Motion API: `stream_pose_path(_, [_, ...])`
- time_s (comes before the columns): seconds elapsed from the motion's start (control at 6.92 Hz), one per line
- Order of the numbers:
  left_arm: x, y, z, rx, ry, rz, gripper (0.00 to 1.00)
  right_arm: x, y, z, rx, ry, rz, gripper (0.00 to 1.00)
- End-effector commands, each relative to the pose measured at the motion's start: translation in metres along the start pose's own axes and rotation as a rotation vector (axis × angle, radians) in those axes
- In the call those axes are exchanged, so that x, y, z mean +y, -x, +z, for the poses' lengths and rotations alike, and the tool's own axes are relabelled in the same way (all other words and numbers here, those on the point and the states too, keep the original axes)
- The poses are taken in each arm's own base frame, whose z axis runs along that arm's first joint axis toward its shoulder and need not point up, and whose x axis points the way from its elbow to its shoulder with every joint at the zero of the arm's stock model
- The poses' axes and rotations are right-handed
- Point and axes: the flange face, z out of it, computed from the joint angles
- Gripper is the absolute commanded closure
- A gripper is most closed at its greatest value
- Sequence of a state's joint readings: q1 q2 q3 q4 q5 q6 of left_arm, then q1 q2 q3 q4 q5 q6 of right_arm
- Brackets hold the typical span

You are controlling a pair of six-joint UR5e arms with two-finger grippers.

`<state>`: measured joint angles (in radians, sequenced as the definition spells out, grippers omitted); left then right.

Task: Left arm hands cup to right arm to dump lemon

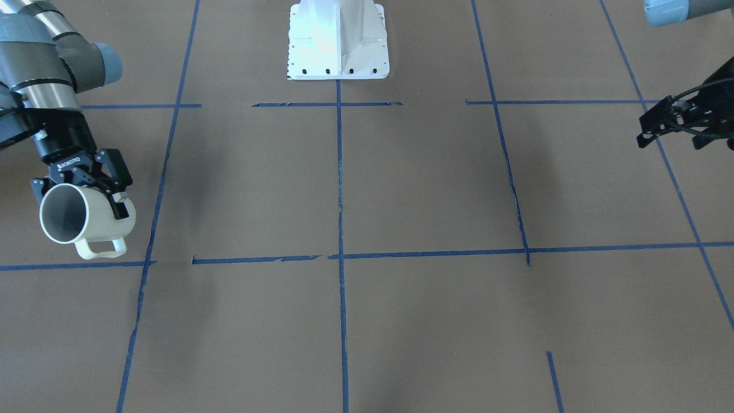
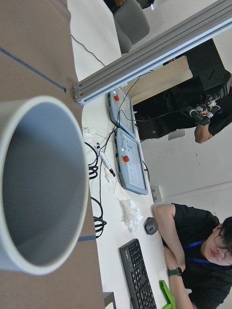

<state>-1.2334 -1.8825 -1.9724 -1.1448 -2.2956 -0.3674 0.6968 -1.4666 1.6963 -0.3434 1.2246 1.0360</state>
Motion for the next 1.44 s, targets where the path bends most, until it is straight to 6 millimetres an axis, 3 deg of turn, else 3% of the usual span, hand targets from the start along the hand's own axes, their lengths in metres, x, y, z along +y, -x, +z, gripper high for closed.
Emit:
stream_pose_path(0.0, [-0.007,-0.078,0.008,0.001,-0.004,-0.004,0.00,0.016,0.106,0.036,0.080,-0.039,-0.344,1.00])
stream_pose_path(0.29, [-0.014,-0.130,0.016,0.009,0.005,0.056,0.00,0.041,0.175,0.042,0.071,-0.047,-0.395,1.00])
stream_pose_path(0.43, [-0.022,-0.142,0.010,0.013,-0.007,0.041,0.00,0.040,0.209,0.051,0.091,-0.053,-0.403,1.00])
stream_pose_path(0.72, [-0.039,-0.185,-0.003,0.037,-0.021,-0.096,0.00,0.040,0.262,0.053,0.101,-0.040,-0.415,1.00])
stream_pose_path(0.87, [-0.045,-0.219,-0.006,0.053,-0.015,-0.142,0.00,0.047,0.288,0.053,0.140,-0.079,-0.403,1.00])
stream_pose_path(1.16, [-0.054,-0.290,-0.012,0.085,0.010,-0.207,0.00,0.079,0.315,0.068,0.166,-0.103,-0.277,1.00])
stream_pose_path(1.3, [-0.049,-0.316,-0.013,0.098,0.022,-0.254,0.00,0.096,0.341,0.072,0.185,-0.143,-0.242,1.00])
